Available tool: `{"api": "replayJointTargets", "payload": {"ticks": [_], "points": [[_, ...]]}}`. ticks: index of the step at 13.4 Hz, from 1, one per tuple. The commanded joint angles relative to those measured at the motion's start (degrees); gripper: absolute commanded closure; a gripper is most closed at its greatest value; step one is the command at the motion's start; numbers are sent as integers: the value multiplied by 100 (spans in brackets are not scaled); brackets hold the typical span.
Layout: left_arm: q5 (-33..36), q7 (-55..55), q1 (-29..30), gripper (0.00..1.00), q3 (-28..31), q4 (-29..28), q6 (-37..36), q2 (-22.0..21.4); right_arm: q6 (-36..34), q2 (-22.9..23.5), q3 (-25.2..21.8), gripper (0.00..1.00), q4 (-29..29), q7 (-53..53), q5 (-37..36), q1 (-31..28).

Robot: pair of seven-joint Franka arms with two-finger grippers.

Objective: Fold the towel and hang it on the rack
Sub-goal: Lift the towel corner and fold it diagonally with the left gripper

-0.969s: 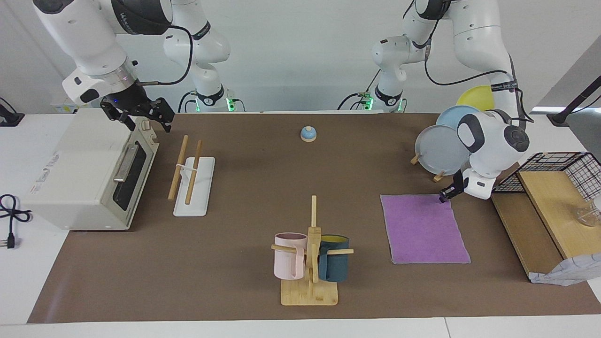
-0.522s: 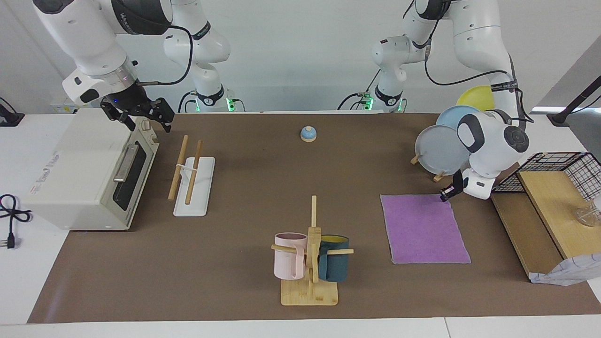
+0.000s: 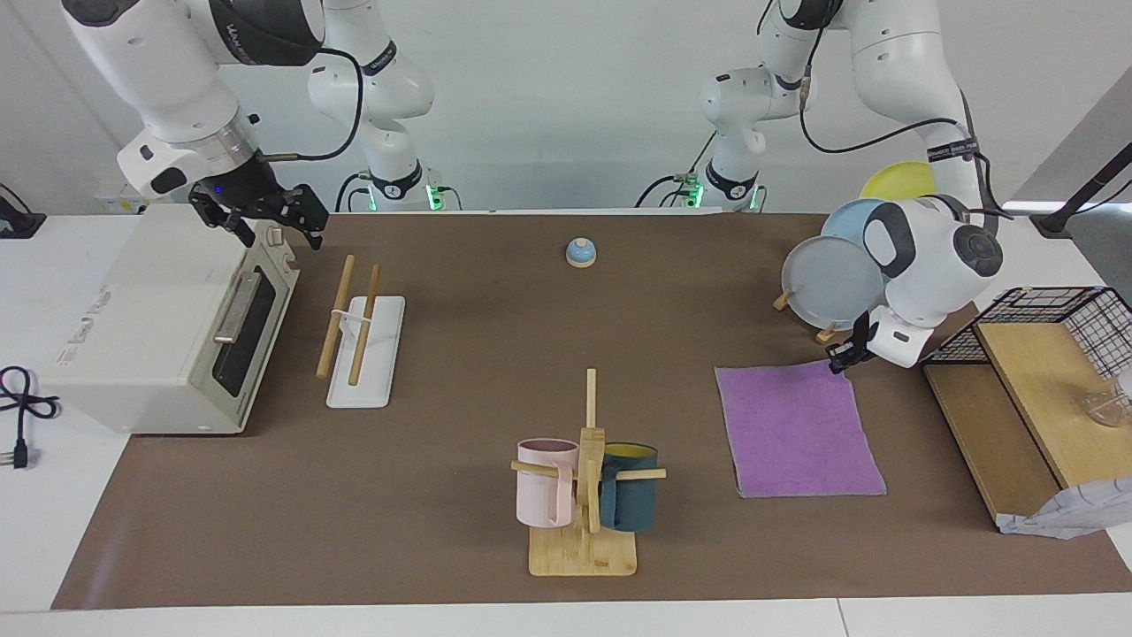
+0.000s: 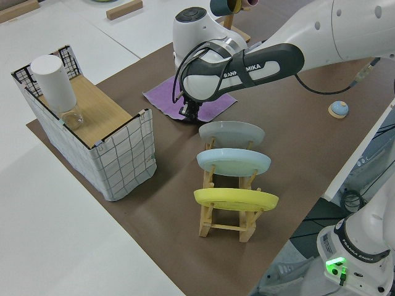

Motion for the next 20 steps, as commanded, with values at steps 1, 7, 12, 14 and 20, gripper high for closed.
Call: {"api": "replayJointTargets", "payload": {"ticks": [1,7,12,14,20], "points": [[552,64,-841,100,25,60,-408,-423,10,-37,28,0,-31,-148,-21,-58],[2792,3,-3119,100,24,-195,214,250,10,-37,28,0,-31,-148,-21,-58],[3262,-129,-3201,100,42,-133,347,613,10,-37,28,0,-31,-148,-21,-58],[3227,-374,-3183,100,33,-72,338,630,10,-37,28,0,-31,-148,-21,-58],[1612,-525,-2727,0,42,16,198,87,10,-37,28,0,-31,-148,-12,-49]]}}
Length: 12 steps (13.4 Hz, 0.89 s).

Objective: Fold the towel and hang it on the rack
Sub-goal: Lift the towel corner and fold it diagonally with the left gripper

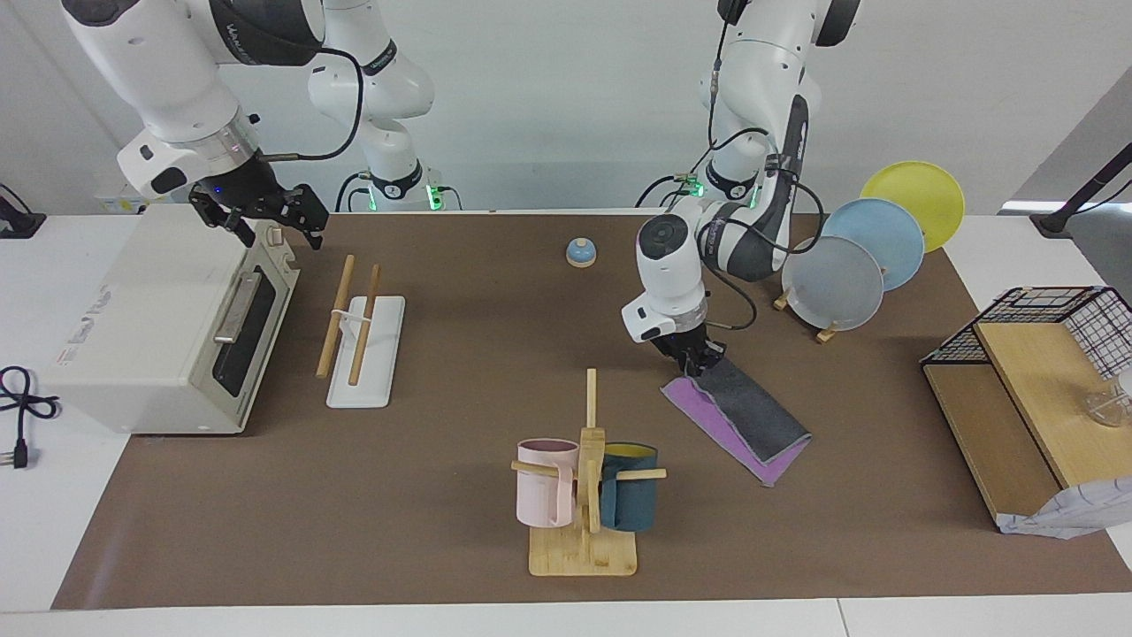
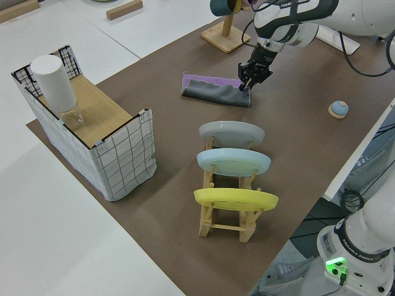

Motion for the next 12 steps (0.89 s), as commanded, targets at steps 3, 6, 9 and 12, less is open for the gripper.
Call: {"api": "replayJointTargets", "payload": {"ticks": [3,6,9,12], "points": [[-1571,49,590,0,-5,-98,-50,-507,-42,-37,37,0,-40,-271,5,-32],[-2679,-13,994,0,-5,-422,116,-603,-16,-72,169,0,-49,-280,6,161],[-3418,-197,1267,1,-5,-1177,896,-823,831,-335,169,0,-783,-245,311,346],[-4070,-241,1303,2,4,-1610,1452,-938,1355,-512,169,0,-1437,-236,410,530]]}}
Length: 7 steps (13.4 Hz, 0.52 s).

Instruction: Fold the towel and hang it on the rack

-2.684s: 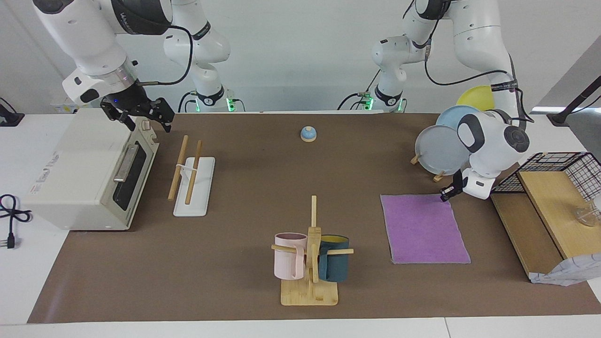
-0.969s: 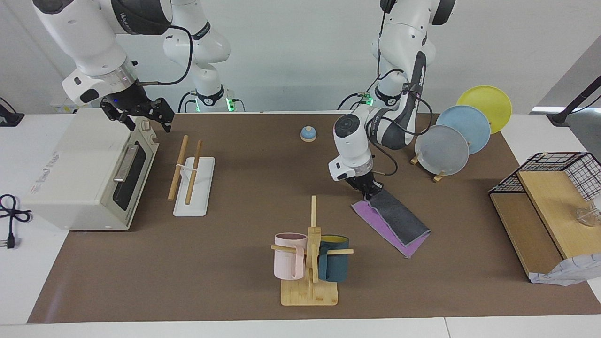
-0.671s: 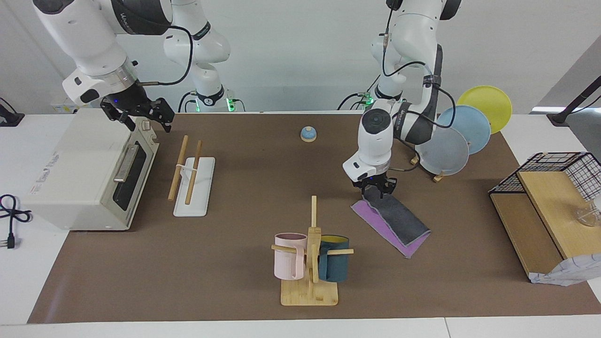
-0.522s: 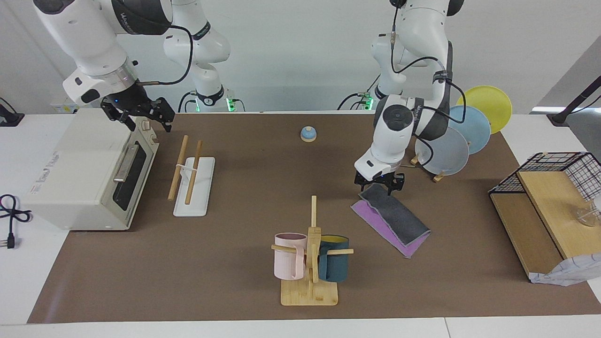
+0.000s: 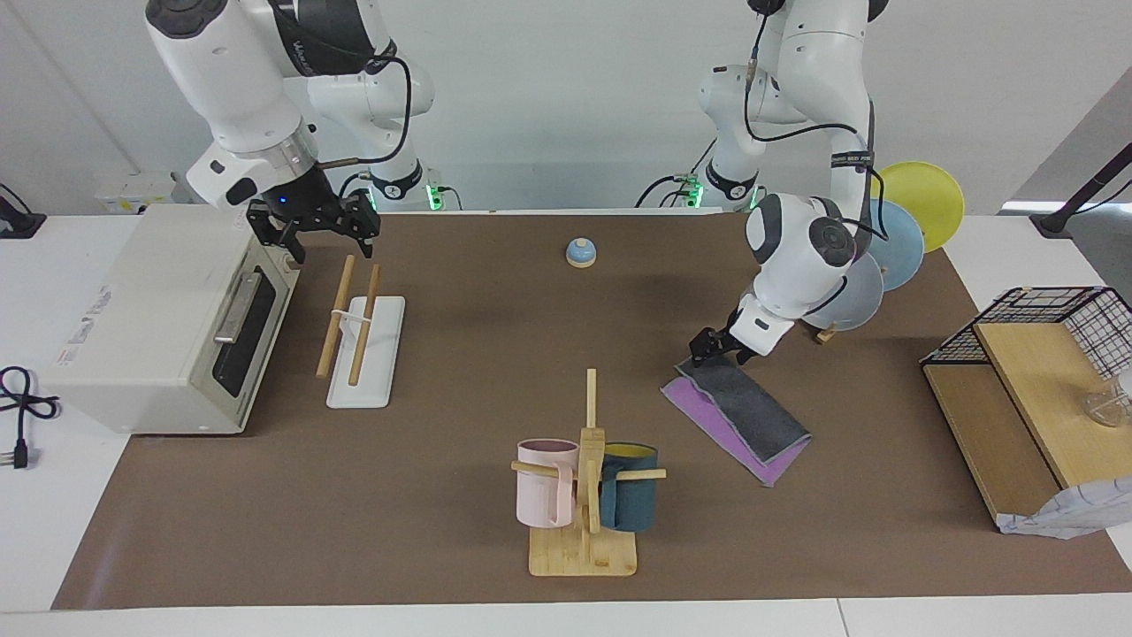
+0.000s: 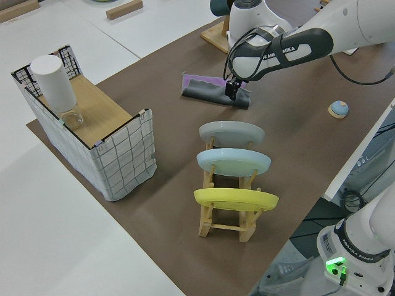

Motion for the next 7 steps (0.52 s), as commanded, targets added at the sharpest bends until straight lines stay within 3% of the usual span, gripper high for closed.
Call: {"api": "replayJointTargets", "payload": {"ticks": [1,7], "points": [[-382,-197,42,2,-33,-529,355,-366,332,-293,-6,0,-551,-108,122,67],[-742,-286,78,8,-33,-881,1118,-296,385,-301,-6,0,-560,-91,105,173]]}}
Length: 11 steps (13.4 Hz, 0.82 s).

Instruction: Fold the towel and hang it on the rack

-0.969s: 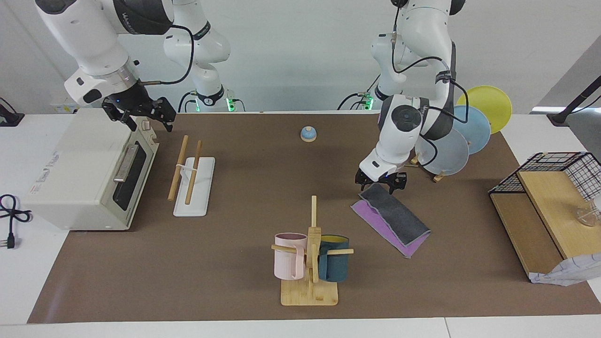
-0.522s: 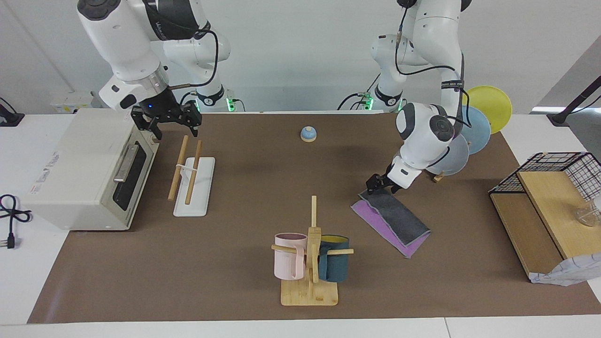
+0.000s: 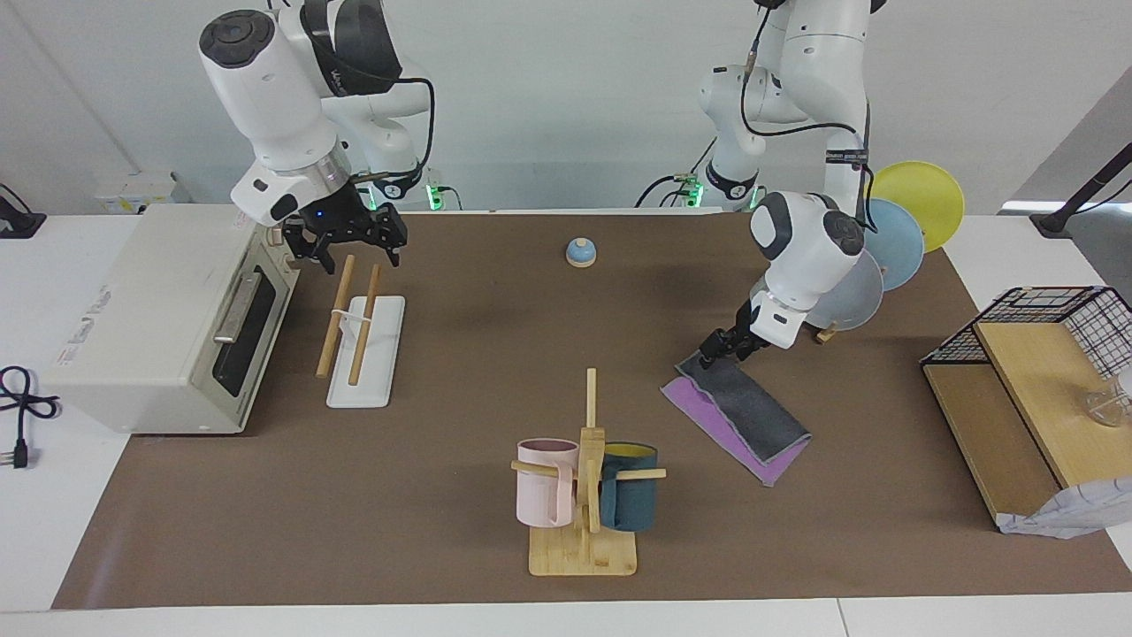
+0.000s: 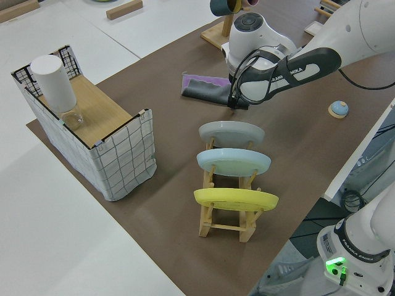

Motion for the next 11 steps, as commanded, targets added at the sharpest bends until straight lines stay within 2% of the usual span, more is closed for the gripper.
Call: {"api": "replayJointTargets", "payload": {"ticks": [1,3,5,9,10,11], "points": [[-317,-34,-21,11,-30,-304,421,-95,144,-153,-13,0,-208,-82,87,-34],[-396,-34,-12,28,-30,-304,421,-95,127,-153,-13,0,-209,-64,87,-34],[-467,-34,-21,54,-39,-304,412,-95,31,-153,-22,0,-191,-56,87,-43],[-476,-43,-4,82,-30,-348,394,-112,-58,-144,-22,0,-138,619,113,-44],[-476,-43,5,94,-30,-348,377,-112,-23,-144,-13,0,-138,786,122,9],[-476,-43,23,100,-30,-348,359,-112,-31,-144,-13,0,-138,1032,244,9]]}}
